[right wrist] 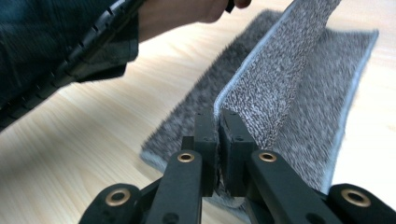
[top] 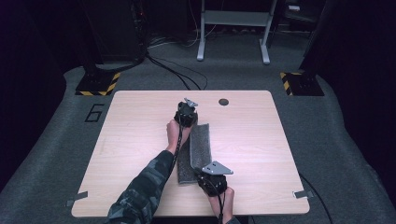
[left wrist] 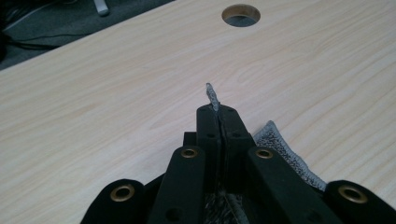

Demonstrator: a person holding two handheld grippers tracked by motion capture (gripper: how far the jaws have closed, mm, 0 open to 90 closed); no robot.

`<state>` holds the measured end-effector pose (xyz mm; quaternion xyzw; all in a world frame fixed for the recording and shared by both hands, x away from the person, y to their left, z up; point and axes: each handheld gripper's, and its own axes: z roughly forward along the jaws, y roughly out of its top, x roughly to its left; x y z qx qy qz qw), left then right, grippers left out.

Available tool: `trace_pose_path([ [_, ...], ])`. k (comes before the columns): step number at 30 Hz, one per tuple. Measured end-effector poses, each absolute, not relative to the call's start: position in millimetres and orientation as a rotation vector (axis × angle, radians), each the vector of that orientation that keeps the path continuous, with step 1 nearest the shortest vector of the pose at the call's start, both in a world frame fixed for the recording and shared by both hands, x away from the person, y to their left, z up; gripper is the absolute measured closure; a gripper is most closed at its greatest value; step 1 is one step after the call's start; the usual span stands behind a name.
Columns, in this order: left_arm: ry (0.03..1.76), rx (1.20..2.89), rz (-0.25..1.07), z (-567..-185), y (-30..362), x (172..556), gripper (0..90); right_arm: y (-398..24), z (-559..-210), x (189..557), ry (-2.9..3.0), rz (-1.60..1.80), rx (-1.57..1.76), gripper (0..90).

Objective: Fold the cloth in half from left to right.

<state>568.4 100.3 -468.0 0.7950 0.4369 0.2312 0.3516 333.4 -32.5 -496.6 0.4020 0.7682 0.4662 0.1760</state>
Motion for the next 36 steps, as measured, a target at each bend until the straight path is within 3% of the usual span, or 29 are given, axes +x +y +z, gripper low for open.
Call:
trace_pose_path([
  [5, 1.111, 2.078, 0.563, -477, 89, 570, 85.8, -38, -500, 335, 2.184, 1.308, 1.167, 85.4],
  [8, 1.124, 2.083, 0.474, -480, 87, 571, 52.0, -42, -503, 334, 2.173, 1.287, 1.181, 84.0],
  [13, 1.104, 2.039, 0.438, -476, 94, 562, 26.2, -51, -509, 334, 2.16, 1.245, 1.221, 81.0],
  [28, 1.029, 2.113, 0.447, -474, 140, 505, 17.9, -96, -508, 327, 2.106, 1.183, 1.335, 58.6],
  [36, 0.968, 2.201, 0.447, -485, 153, 453, 15.9, -101, -501, 356, 2.144, 1.174, 1.346, 42.1],
])
